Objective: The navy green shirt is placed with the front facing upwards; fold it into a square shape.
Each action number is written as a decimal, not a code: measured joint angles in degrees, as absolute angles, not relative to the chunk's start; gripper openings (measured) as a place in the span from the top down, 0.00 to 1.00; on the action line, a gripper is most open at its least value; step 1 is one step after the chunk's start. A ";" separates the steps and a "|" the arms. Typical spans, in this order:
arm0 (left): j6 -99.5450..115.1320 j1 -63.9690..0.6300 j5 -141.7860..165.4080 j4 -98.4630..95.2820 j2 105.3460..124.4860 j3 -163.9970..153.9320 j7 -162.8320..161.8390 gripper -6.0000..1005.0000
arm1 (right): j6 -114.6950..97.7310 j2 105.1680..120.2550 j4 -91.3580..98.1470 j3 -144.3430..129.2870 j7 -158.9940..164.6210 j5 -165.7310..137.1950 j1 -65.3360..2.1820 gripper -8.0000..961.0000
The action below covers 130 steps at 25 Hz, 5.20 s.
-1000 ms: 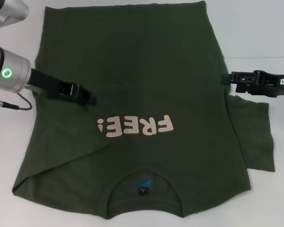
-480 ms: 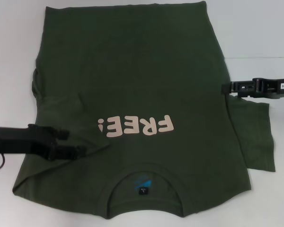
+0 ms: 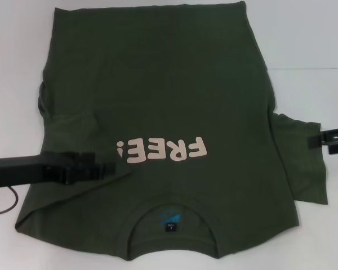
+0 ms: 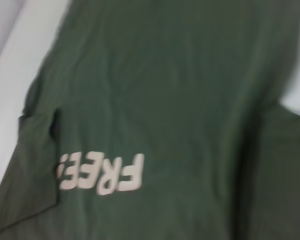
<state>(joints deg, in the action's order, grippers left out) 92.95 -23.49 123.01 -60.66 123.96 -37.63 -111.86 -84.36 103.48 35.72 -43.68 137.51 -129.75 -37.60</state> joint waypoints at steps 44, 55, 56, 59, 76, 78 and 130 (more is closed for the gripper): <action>86.64 -25.04 121.82 -59.06 124.01 -37.53 -112.01 0.19 | -75.11 106.03 30.41 -41.29 148.69 -133.07 -35.85 0.13; 86.62 -25.14 121.82 -59.06 124.01 -37.53 -111.96 0.19 | -74.87 106.00 30.64 -41.48 146.73 -133.31 -35.79 0.13; 86.58 -25.15 121.82 -59.06 124.01 -37.53 -111.97 0.19 | -74.76 106.00 30.55 -41.49 146.70 -133.49 -35.82 0.13; 86.54 -25.23 121.82 -59.06 124.02 -37.53 -111.97 0.19 | -74.08 106.21 30.50 -41.55 146.65 -134.27 -35.93 0.13; 86.48 -24.95 121.78 -58.78 124.02 -37.53 -112.13 0.19 | -72.01 108.15 30.38 -41.04 146.58 -134.33 -36.02 0.13; 86.48 -24.96 121.77 -58.76 124.02 -37.53 -112.12 0.19 | -71.91 108.32 30.52 -40.90 146.25 -134.15 -36.03 0.13; 87.05 -24.80 121.20 -58.54 123.92 -36.24 -112.22 0.19 | -70.07 108.95 30.81 -40.50 140.13 -131.51 -35.25 0.98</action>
